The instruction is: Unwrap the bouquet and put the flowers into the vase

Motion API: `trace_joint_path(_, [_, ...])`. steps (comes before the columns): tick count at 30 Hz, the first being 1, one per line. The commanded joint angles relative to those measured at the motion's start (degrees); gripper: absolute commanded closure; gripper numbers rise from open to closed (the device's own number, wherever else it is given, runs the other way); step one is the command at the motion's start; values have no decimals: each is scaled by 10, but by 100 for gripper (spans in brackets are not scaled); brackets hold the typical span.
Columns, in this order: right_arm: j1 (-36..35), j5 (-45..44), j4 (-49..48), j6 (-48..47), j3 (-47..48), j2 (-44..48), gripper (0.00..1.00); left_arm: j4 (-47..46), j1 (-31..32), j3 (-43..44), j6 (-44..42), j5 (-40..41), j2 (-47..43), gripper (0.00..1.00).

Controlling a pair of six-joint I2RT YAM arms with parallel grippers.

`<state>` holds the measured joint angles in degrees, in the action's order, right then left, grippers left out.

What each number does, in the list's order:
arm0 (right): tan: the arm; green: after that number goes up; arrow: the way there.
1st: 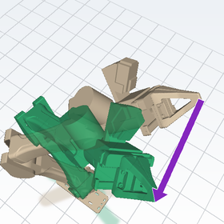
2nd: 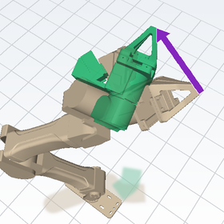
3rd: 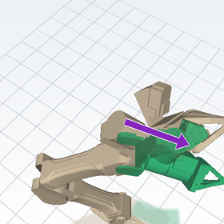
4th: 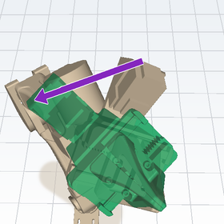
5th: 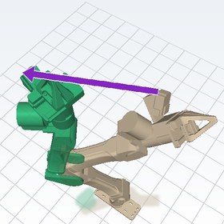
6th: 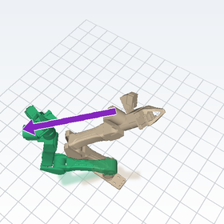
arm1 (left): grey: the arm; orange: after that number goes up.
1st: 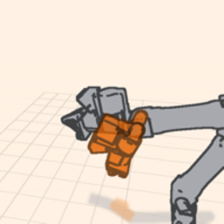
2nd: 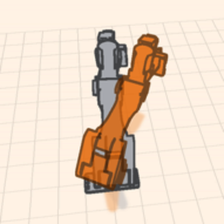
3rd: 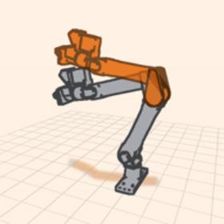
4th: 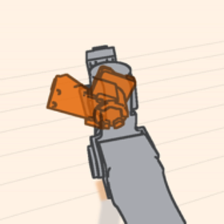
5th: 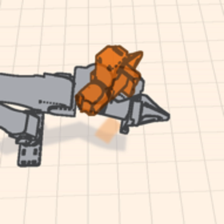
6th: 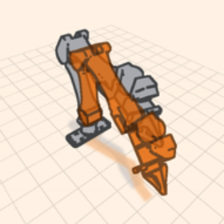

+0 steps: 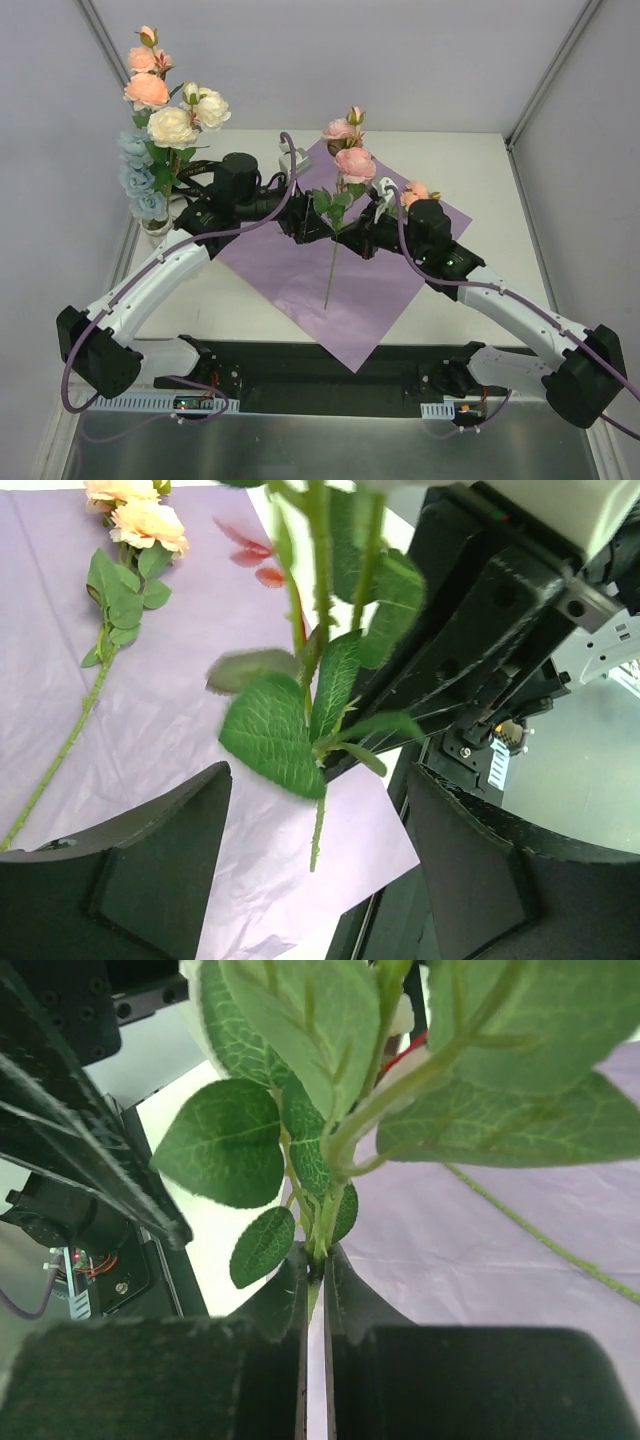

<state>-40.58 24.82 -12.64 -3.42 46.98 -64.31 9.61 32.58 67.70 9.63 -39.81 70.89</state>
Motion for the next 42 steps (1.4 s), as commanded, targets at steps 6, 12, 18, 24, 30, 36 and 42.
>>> trace_joint_path(6, [-32, 44, -23, -28, 41, -19, 99, -18, -7, 9, 15, -53, 23, 38])
trace_joint_path(12, [-40, 49, -20, -41, 49, -30, 99, -20, -10, 8, 11, -54, 22, 65])
trace_joint_path(18, [-46, 54, -21, -42, 45, -28, 99, -21, -11, 9, -6, -66, 21, 100])
trace_joint_path(24, [-47, -56, 26, -43, 44, 8, 39, -14, -10, 3, -60, -14, -43, 100])
trace_joint_path(30, [-47, -167, 115, -62, 57, 59, 24, 22, -10, 37, -79, 109, -153, 100])
trace_joint_path(36, [-45, -201, 121, -73, 23, 108, 23, 77, -10, 59, -130, 380, -296, 100])
trace_joint_path(42, [-41, -195, 124, -77, 23, 118, 22, 131, -10, 117, -210, 593, -373, 100])
